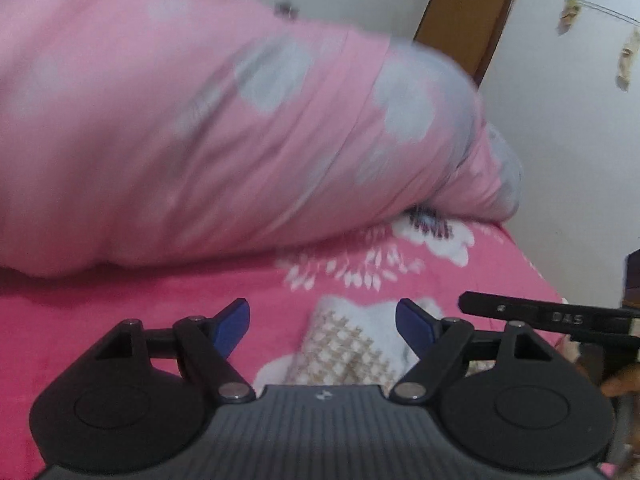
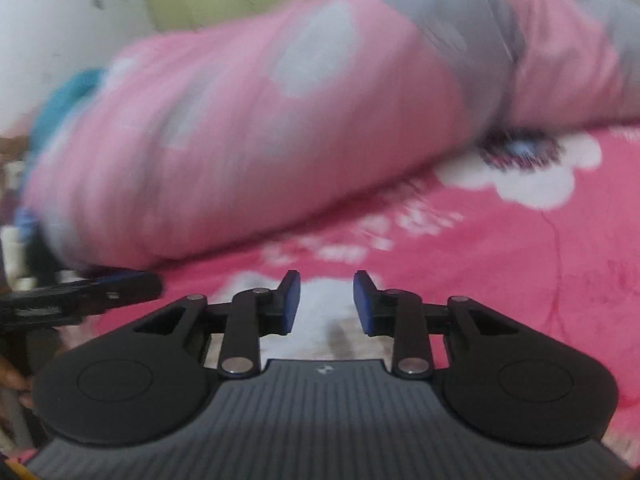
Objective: Fold clothes
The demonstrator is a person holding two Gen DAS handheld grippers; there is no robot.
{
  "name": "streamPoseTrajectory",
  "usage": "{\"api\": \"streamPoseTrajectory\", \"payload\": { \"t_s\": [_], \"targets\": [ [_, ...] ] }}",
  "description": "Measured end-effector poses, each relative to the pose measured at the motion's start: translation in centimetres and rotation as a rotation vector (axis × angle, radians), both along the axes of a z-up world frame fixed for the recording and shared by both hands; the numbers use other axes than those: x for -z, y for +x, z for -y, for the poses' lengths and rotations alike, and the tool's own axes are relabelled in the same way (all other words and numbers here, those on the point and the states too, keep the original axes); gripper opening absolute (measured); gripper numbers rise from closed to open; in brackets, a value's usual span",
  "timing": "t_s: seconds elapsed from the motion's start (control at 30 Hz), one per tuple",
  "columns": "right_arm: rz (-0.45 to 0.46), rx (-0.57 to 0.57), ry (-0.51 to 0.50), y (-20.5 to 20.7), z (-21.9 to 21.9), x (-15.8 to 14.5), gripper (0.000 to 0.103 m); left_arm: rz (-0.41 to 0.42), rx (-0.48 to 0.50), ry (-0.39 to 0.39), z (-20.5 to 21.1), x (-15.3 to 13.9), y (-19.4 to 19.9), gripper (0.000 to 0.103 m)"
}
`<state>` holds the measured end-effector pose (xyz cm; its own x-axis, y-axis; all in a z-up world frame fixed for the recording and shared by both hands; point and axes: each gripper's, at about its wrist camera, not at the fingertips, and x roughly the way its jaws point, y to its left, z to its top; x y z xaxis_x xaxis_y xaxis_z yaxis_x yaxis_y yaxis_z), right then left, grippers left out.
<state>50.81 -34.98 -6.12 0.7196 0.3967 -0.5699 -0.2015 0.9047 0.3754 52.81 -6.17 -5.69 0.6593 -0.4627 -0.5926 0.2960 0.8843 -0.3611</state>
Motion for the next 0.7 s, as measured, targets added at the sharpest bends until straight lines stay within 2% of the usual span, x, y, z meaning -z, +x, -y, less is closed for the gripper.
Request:
{"api": "streamPoseTrajectory", "payload": {
  "t_s": [0.07,0.1,0.13,0.17,0.2,0.23,0.27,0.3,0.37,0.47,0.53,0.6,0.67,0.7],
  "targets": [
    [-0.071,-0.010,0.065,1.6,1.2,1.5,0.043,-0.061,-0.002,-0.022,0.4,1.6,1.4,0.073],
    [-0.102,-0.017,0.113,2.1,1.8,2.1,0.045,-0.092,0.008,-0.034,0.7,2.3,1.8,0.066],
    [-0.133,-0.025,0.161,2.7,2.4,2.8,0.045,-0.122,0.020,-0.046,0.9,3.0,2.2,0.058],
    [-0.159,-0.032,0.202,3.0,2.8,3.4,0.045,-0.134,0.014,-0.053,1.1,3.6,2.3,0.054],
    [-0.166,-0.039,0.220,2.9,2.8,3.7,0.045,-0.144,0.005,-0.060,1.2,4.2,2.4,0.035],
    [-0.173,-0.046,0.238,2.7,2.7,4.0,0.041,-0.133,-0.001,-0.062,1.3,4.3,2.2,0.014],
    [-0.173,-0.051,0.250,2.5,2.7,4.1,0.019,-0.119,-0.007,-0.064,1.5,4.3,2.0,0.014],
    [-0.153,-0.048,0.243,2.2,2.7,3.8,0.010,-0.105,-0.014,-0.066,1.6,4.3,1.8,0.012],
    [-0.108,-0.045,0.226,1.4,2.7,3.0,0.009,-0.005,0.012,-0.032,1.8,3.0,0.1,0.011],
    [0.002,-0.074,0.185,-1.0,2.5,0.1,0.008,0.141,0.068,-0.039,0.9,0.2,-3.4,0.010],
    [0.101,-0.132,0.122,-4.0,1.9,-2.3,0.008,0.270,0.165,0.059,0.8,-1.5,-7.3,0.010],
    [0.188,-0.215,0.002,-8.6,1.0,-3.7,0.008,0.388,0.274,0.183,1.0,-2.8,-11.5,0.010],
    [0.275,-0.297,-0.119,-13.2,0.1,-5.1,0.008,0.456,0.379,0.290,0.8,-3.1,-16.0,0.011],
    [0.319,-0.338,-0.180,-15.5,-0.3,-5.8,0.008,0.460,0.422,0.327,0.6,-2.8,-17.8,0.011]
  ]
}}
